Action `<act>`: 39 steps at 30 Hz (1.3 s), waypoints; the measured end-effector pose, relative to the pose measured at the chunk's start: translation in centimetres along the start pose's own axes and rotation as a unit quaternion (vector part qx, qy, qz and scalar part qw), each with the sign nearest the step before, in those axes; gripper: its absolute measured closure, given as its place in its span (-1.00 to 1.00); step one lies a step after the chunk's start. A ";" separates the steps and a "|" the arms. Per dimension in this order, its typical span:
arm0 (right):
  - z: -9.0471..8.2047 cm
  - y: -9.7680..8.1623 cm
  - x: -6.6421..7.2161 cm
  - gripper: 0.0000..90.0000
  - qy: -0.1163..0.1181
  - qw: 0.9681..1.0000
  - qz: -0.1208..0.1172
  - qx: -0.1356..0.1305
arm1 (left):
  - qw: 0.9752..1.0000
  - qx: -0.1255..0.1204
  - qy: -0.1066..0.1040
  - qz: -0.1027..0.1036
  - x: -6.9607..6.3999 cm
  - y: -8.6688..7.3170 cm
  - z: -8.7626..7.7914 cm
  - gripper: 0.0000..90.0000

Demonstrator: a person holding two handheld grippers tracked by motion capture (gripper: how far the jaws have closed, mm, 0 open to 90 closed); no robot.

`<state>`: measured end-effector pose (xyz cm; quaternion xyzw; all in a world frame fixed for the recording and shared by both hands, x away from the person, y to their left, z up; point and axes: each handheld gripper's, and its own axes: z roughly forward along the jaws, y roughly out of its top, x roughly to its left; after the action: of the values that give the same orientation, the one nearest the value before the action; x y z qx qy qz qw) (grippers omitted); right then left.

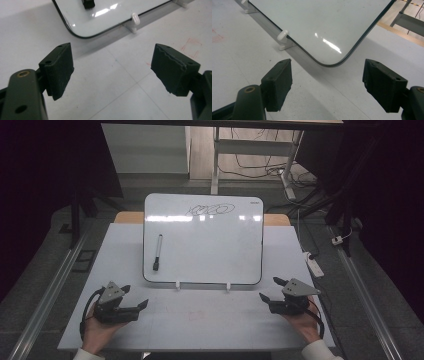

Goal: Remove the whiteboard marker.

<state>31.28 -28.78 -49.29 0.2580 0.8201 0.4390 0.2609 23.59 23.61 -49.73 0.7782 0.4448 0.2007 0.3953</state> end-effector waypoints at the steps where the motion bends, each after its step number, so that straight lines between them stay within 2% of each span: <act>1: 0.0 0.0 0.0 -0.48 0.000 1.000 0.000 0.000 | 1.000 0.000 0.001 -0.001 0.0 0.4 0.0 -0.58; 5: 0.1 0.1 0.2 -0.47 0.001 1.000 -0.001 0.000 | 1.000 -0.006 0.004 0.000 0.0 1.9 0.1 -0.57; 6: 0.1 0.1 0.2 -0.47 0.001 1.000 -0.002 0.000 | 1.000 -0.009 0.008 0.000 0.1 2.7 0.3 -0.57; 9: 0.1 0.1 0.3 -0.47 0.001 1.000 -0.002 0.002 | 1.000 -0.011 0.013 0.002 0.1 3.6 0.5 -0.55; 18: 0.3 0.0 0.4 -0.46 0.000 1.000 -0.004 0.006 | 0.999 0.000 0.043 0.002 1.3 6.4 2.0 -0.52; 25: 0.3 0.0 0.4 -0.45 -0.004 1.000 -0.004 0.009 | 0.998 -0.003 0.058 0.016 1.5 9.2 3.4 -0.44; 32: 0.4 -0.1 0.3 -0.44 -0.007 1.000 -0.005 0.012 | 0.996 -0.003 0.079 0.033 1.7 12.2 5.5 -0.31; 39: 0.4 -0.2 0.3 -0.44 -0.008 1.000 -0.006 0.015 | 0.994 0.021 0.104 0.035 2.5 13.2 8.0 -0.12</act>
<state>31.29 -28.47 -49.72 0.2607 0.8259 0.4230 0.2665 37.24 18.44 -44.20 0.7765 0.4597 0.2848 0.3235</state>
